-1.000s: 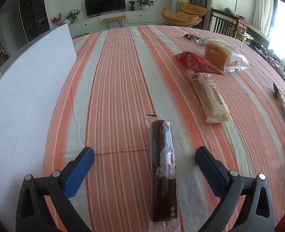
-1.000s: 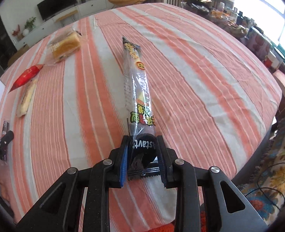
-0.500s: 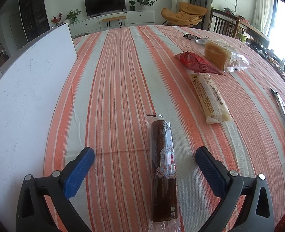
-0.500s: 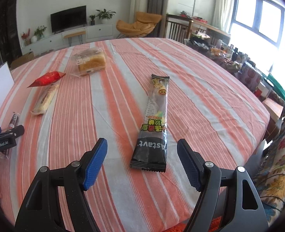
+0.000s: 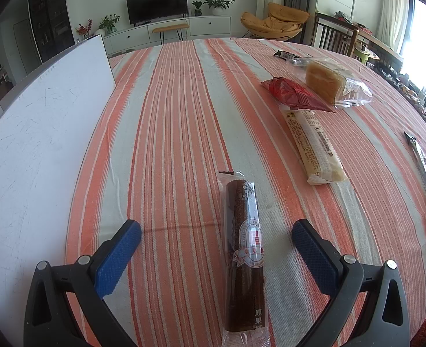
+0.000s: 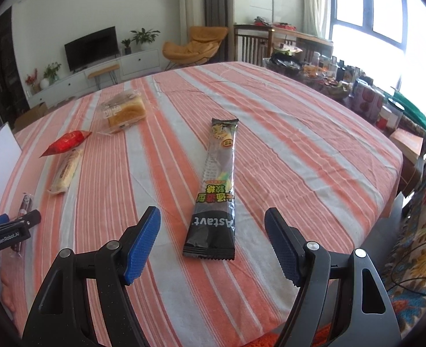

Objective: Organize snacks

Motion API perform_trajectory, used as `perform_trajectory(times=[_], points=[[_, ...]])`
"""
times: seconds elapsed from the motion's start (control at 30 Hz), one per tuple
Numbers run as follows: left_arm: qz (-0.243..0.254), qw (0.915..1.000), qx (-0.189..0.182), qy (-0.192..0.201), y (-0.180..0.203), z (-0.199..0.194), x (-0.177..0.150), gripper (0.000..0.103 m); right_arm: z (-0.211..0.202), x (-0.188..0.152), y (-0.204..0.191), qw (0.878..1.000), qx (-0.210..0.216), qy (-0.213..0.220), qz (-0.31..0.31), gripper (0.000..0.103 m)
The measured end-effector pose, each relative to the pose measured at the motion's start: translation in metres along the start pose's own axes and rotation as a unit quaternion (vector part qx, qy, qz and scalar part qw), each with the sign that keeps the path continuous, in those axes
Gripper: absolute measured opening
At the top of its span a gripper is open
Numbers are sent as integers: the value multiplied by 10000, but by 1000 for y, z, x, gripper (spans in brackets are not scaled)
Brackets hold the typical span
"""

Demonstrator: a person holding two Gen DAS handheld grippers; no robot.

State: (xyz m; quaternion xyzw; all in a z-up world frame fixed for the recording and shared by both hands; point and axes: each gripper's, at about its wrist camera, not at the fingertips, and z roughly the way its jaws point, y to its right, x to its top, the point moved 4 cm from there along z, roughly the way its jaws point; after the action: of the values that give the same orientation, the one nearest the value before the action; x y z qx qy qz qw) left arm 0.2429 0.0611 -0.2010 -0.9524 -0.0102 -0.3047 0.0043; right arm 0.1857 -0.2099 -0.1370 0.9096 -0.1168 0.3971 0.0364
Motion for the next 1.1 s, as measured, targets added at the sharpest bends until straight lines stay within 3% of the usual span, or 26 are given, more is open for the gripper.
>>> perform_trajectory(times=[0.1, 0.27, 0.4, 0.53, 0.67, 0.83, 1.0, 1.1], points=[[0, 10000, 0, 0, 0, 0, 0, 103, -4, 1, 4, 9998, 126, 104, 118, 78], [1, 10000, 0, 0, 0, 0, 0, 103, -8, 5, 38, 9899, 958, 219, 1023, 78], [2, 10000, 0, 0, 0, 0, 0, 103, 19, 28, 51, 9870, 1209, -273, 1023, 78], [2, 10000, -1, 0, 0, 0, 0, 103, 56, 48, 27, 9823, 1452, -1181, 121, 78], [2, 10000, 0, 0, 0, 0, 0, 103, 63, 67, 7, 9864, 1102, -1100, -520, 77], [3, 10000, 0, 0, 0, 0, 0, 103, 98, 69, 34, 9810, 535, -1858, 171, 77], [3, 10000, -1, 0, 0, 0, 0, 103, 111, 57, 25, 9759, 494, -2124, 28, 77], [4, 10000, -1, 0, 0, 0, 0, 103, 112, 58, 16, 9779, 327, -2062, -140, 79]])
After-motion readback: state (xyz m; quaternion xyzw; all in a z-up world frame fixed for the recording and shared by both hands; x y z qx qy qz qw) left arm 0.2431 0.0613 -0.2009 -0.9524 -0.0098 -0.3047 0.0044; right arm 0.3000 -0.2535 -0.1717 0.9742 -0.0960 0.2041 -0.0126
